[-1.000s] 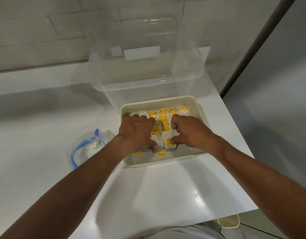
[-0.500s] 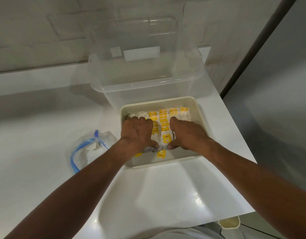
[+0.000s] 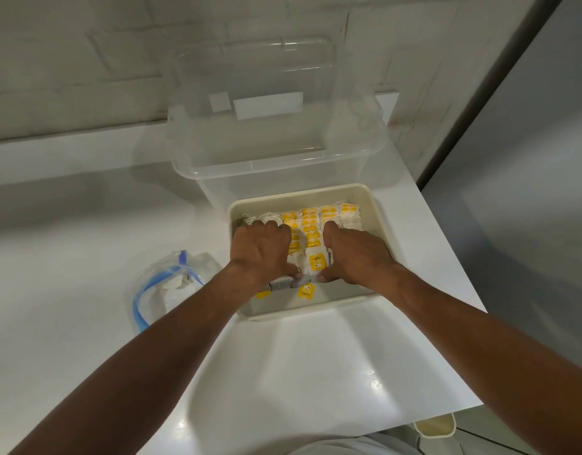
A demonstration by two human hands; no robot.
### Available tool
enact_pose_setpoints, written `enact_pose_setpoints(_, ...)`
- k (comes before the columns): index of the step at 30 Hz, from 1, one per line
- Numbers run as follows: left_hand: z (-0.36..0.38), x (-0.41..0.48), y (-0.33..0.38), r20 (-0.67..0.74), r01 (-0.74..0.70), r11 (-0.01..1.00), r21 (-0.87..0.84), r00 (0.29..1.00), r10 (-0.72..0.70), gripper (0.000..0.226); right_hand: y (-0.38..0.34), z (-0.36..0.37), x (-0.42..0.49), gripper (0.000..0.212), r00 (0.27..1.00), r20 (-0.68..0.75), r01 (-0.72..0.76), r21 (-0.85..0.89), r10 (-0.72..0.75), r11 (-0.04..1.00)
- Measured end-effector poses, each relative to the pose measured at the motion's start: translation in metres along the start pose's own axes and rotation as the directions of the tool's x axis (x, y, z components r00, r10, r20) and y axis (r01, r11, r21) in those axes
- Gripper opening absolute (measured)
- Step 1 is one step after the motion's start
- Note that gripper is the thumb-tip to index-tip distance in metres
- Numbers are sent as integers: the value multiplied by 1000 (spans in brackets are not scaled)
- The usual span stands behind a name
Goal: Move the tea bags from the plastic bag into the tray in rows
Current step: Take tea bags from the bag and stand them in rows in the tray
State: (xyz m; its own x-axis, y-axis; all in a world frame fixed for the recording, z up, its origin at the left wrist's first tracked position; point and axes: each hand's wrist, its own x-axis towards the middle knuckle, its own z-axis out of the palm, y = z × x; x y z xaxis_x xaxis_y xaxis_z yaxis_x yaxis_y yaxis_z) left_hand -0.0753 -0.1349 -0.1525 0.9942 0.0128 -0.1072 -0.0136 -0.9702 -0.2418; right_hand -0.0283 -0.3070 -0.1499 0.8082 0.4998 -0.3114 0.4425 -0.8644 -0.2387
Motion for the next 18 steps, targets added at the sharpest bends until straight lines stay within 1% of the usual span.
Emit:
enact_pose_setpoints(4,-3,-4,-3,12,3,998,-62,1000,-2,77,-1,-2,-1,70,1000,-7,-11,30,11,1000)
enact_pose_setpoints(6,-8,-9,-5,20,-1,991,-132,1000,4,75,-2,-4,-2,66,1000,-23,-18,23,18,1000)
enact_pose_setpoints(8,-13,-16,-11,11,-54,972,-227,998,58,68,-2,-6,-4,59,999,-42,-13,11,14,1000)
enact_pose_setpoints(10,-19,-25,-17,-20,-124,943,-308,992,124,61,-3,-7,-7,53,997,-76,21,20,-19,1000)
enact_pose_setpoints(12,-22,-33,-25,-66,-172,925,-339,985,159,57,-6,-8,-10,51,991,-120,65,33,-61,997)
enact_pose_setpoints(15,-17,-46,-38,-153,-206,919,-335,975,163,55,-14,-9,-15,55,984,-131,126,55,-118,991)
enact_pose_setpoints(18,-12,-59,-56,-229,-231,889,-395,962,148,51,-26,-12,-21,56,979,-138,168,146,-148,975)
